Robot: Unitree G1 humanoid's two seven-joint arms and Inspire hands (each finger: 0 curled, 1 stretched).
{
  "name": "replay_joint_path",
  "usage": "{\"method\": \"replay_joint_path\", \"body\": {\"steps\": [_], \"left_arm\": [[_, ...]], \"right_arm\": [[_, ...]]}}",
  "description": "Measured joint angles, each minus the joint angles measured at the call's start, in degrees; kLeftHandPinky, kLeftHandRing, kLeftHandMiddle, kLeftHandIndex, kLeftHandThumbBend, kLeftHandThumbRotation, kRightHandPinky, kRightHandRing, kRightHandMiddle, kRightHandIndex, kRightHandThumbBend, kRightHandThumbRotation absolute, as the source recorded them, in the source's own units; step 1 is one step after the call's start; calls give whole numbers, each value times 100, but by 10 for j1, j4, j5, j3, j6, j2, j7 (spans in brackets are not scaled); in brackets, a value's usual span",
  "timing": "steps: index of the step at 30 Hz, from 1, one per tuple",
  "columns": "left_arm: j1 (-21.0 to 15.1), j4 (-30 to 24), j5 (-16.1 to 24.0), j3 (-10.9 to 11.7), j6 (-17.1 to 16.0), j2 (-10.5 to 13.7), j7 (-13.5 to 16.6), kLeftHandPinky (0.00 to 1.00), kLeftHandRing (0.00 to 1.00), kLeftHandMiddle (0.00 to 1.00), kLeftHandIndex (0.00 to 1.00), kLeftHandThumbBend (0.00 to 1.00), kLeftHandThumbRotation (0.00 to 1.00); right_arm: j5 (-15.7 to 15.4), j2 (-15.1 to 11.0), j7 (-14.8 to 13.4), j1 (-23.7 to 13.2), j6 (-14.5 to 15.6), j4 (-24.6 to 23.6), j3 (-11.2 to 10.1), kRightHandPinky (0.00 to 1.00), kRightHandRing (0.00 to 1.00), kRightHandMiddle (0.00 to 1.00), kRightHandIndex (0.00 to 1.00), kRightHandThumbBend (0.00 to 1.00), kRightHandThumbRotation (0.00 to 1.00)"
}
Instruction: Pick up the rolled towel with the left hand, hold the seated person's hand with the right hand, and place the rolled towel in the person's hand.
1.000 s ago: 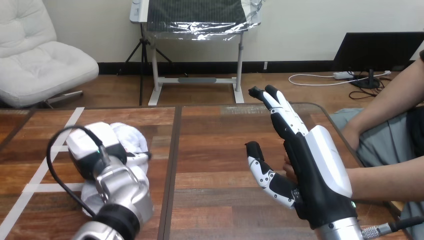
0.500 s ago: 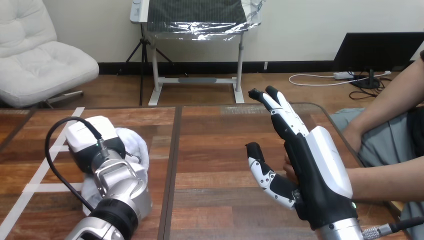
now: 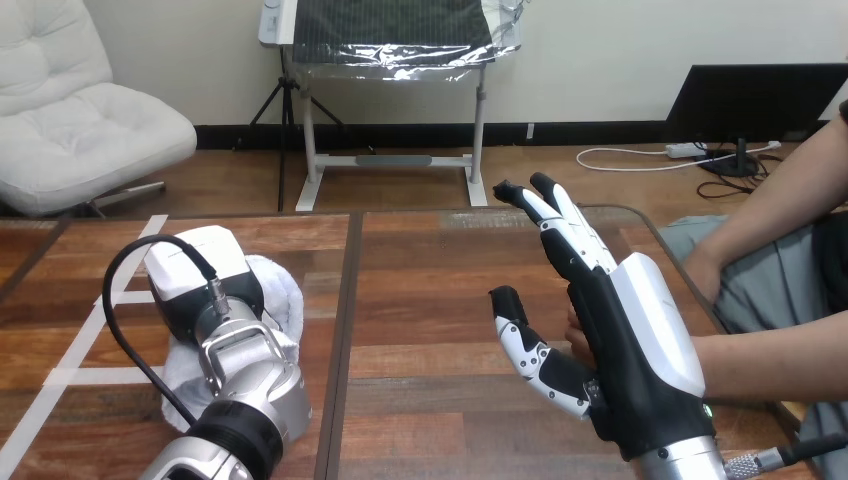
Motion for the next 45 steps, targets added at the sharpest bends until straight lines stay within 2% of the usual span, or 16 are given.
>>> {"method": "replay_joint_path", "body": {"steps": [15,20,26,32,40,45], "left_arm": [[21,-9,-18,9,-29,1,53,16,21,30,59,69,0],[36,-18,-26,16,-53,4,85,15,20,29,54,72,0],[69,-30,-55,42,-143,16,141,18,23,32,50,71,0],[98,-40,-93,70,-242,28,169,26,31,39,50,68,3],[129,-41,-166,114,-377,36,169,31,35,44,50,71,7],[149,-41,-223,145,-458,34,149,28,34,44,50,72,9]], "right_arm": [[-1,-1,0,0,-1,0,-2,100,100,100,91,18,0],[-1,-2,0,0,-1,0,-2,100,100,99,90,18,0],[-1,-4,0,2,-1,0,-2,100,100,99,90,17,0],[-1,-6,1,6,-1,0,-2,100,100,99,90,17,0],[-1,-8,1,15,-1,0,-2,100,100,99,90,17,0],[-1,-11,1,19,-1,0,-2,100,100,99,90,17,0]]}}
